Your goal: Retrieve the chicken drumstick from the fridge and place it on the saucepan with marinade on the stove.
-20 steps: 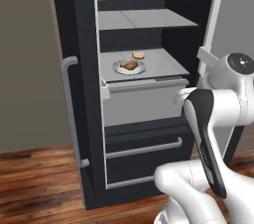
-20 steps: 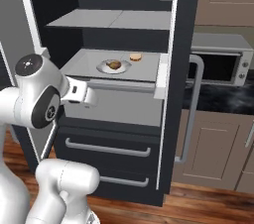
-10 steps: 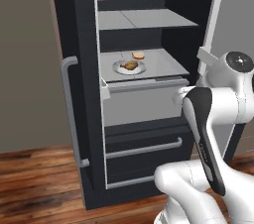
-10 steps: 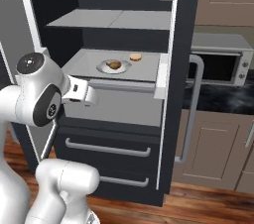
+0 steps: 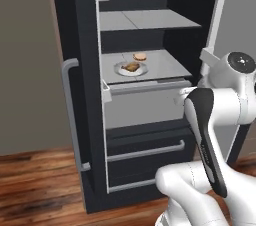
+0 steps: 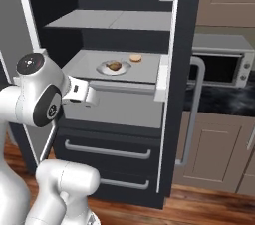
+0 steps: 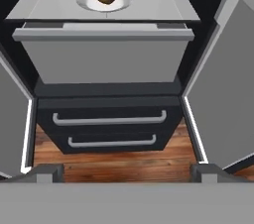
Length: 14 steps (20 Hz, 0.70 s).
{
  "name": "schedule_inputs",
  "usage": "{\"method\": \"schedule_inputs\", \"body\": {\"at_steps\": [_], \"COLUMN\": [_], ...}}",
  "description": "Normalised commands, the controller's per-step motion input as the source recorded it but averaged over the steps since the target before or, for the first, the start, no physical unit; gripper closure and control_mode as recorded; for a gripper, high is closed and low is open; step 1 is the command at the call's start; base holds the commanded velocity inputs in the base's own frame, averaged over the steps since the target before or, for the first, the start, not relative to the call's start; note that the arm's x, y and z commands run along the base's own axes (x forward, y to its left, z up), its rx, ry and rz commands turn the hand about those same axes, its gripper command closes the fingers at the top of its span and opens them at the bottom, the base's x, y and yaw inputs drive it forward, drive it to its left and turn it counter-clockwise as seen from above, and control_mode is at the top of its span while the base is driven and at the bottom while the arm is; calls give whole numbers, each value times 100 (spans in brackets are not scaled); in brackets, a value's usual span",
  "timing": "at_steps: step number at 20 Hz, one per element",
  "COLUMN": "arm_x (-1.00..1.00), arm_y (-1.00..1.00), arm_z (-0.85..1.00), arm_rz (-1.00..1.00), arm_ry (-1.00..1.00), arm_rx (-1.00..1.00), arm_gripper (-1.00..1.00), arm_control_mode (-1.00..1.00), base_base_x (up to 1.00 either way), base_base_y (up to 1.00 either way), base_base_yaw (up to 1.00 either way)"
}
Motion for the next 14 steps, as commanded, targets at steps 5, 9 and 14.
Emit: {"method": "schedule_inputs", "body": {"at_steps": [5, 9, 14], "arm_x": [0, 0, 0], "arm_y": [0, 0, 0], "arm_z": [0, 0, 0], "arm_rz": [0, 0, 0], "arm_ry": [0, 0, 0], "arm_rx": [0, 0, 0], "arm_gripper": [-100, -100, -100], "arm_control_mode": [100, 100, 100], "base_base_x": [41, 34, 43], "base_base_y": [0, 0, 0], "base_base_yaw": [0, 0, 0]}}
